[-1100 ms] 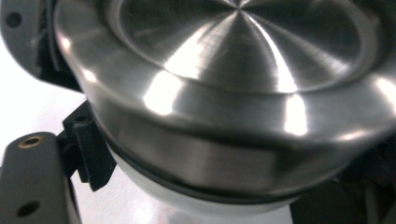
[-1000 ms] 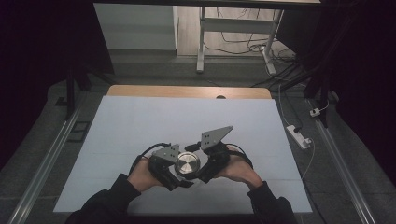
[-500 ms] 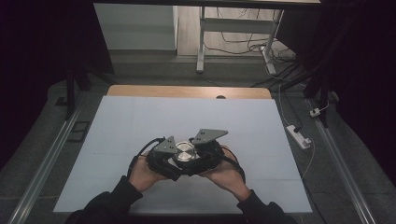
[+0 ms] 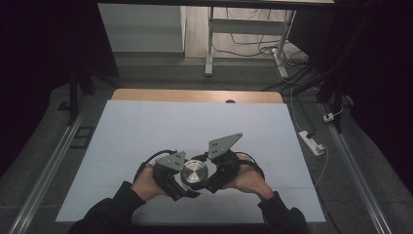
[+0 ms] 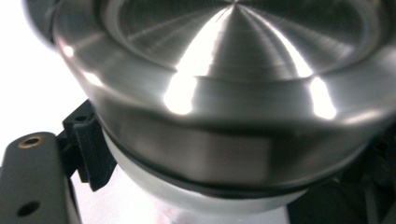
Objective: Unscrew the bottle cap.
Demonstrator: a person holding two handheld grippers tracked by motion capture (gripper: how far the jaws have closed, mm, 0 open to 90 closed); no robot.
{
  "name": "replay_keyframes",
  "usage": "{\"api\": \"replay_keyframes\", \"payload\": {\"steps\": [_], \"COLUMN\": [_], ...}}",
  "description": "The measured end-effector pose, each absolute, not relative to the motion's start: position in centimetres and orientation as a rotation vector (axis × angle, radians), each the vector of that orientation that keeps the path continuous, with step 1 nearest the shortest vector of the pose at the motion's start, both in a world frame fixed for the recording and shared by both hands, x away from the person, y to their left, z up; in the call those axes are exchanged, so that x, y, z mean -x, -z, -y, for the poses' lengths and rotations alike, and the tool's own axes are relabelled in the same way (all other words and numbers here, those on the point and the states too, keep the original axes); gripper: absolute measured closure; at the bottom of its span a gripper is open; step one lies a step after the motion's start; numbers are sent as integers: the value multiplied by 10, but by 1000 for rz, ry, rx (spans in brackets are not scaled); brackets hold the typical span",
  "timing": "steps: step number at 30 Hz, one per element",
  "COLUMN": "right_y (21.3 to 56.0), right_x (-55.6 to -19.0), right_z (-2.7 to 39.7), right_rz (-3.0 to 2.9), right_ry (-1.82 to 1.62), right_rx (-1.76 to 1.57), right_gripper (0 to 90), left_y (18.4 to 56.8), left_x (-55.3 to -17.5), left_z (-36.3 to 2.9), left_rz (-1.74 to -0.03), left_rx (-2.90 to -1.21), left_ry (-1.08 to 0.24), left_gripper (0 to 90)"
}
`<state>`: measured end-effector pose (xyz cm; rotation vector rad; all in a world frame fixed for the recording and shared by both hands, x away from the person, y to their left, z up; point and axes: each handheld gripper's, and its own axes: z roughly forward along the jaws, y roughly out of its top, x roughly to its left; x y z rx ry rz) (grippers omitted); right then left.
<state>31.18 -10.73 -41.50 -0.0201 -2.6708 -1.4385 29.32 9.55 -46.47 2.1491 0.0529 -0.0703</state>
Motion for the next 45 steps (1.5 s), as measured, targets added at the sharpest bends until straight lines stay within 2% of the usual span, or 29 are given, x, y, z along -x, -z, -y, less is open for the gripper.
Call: {"api": "replay_keyframes", "payload": {"steps": [4, 8, 10, 14, 18, 23, 31, 38, 41, 45], "right_y": [414, 401, 398, 405, 414, 417, 417, 423, 425, 414], "right_x": [-310, -314, -314, -308, -302, -298, -305, -309, -309, -311], "right_z": [112, 121, 122, 108, 91, 87, 99, 108, 110, 114], "right_rz": [2631, 2663, 2707, 2867, 2932, 2935, 2802, 2625, 2608, 2652], "right_ry": [1461, 1554, 1554, 1506, 1506, 1511, 1480, 1441, 1433, 1517], "right_rx": [-106, 141, 290, 478, 566, 530, 273, -93, -132, 17], "right_gripper": [161, 39, 12, 19, 64, 173, 177, 176, 168, 84], "left_y": [465, 466, 467, 469, 469, 467, 467, 471, 471, 468], "left_x": [-292, -299, -302, -304, -303, -301, -300, -289, -289, -295], "left_z": [-94, -100, -102, -102, -101, -102, -102, -92, -91, -99], "left_rz": [-49, -193, -282, -403, -427, -382, -199, 15, -2, -138], "left_rx": [-2143, -2163, -2167, -2168, -2167, -2162, -2175, -2191, -2189, -2157], "left_ry": [65, -23, -65, -135, -142, -117, -14, 65, 55, -5], "left_gripper": [152, 152, 152, 152, 152, 153, 152, 152, 152, 152]}}
